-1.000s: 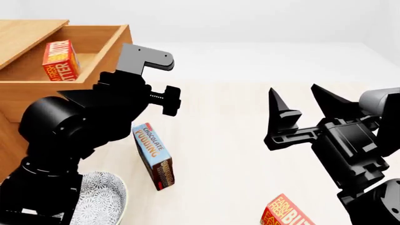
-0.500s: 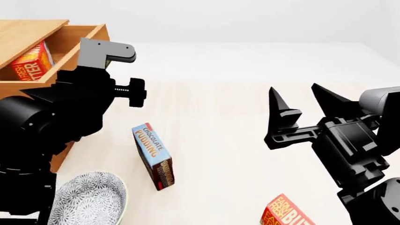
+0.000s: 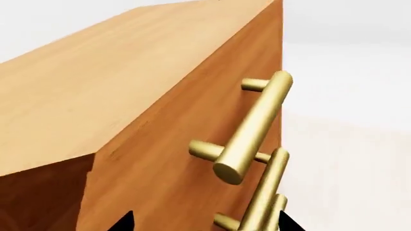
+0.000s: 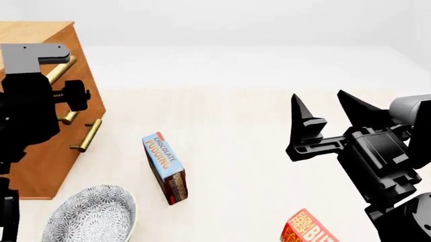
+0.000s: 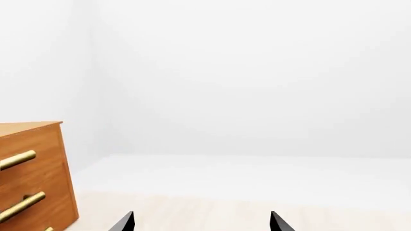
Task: Put the butter at the front in the top drawer of the cabinet and close it.
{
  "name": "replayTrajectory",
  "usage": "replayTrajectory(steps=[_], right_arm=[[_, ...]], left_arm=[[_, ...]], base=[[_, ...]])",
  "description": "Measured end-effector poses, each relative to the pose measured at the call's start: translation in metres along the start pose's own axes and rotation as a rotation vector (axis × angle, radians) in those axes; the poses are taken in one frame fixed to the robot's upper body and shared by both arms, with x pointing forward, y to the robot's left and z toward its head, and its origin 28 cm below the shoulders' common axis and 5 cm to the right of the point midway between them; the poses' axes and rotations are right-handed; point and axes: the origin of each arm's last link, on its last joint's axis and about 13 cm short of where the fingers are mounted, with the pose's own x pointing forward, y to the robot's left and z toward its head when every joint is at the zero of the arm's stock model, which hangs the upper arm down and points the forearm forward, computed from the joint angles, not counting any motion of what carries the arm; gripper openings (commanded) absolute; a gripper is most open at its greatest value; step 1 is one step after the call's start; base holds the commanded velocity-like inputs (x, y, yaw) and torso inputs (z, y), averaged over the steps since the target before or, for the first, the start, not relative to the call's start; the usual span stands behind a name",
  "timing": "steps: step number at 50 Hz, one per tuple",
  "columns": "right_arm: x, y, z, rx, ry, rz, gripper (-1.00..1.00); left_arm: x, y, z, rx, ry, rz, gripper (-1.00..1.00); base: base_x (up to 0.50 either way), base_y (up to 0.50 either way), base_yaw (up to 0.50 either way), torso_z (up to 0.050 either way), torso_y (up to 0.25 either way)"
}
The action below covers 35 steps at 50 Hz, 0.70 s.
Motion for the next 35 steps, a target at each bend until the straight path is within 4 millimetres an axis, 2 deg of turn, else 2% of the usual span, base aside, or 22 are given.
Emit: replayTrajectory(steps=[12,20,27,35], right_arm=[[-0.001,0.0,-0.001,0.003,-0.002,-0.001,1.0],[-0.001,0.0,0.0,0.003,-0.004,-0.002,1.0],[-0.001,0.0,0.001,0.001,-0.004,0.001,1.0],[0.0,0.001,0.002,-0.001,-0.003,0.003,1.0]], left_arm=[[-0.003,0.011,0.003,-0.161,-0.008,-0.025,1.0],[-0.011,0.015,0.004,-0.158,-0.031,-0.022,1.0],[-0.047,0.018,0.03,-0.086,-0.209,0.003,1.0],[-0.102,0.012,0.056,-0.019,-0.544,-0.059,1.0]], base=[[0.0,0.0,0.01,0.0,0.0],[0.0,0.0,0.01,0.0,0.001],[0.0,0.0,0.0,0.0,0.0],[0.0,0.0,0.0,0.0,0.0]])
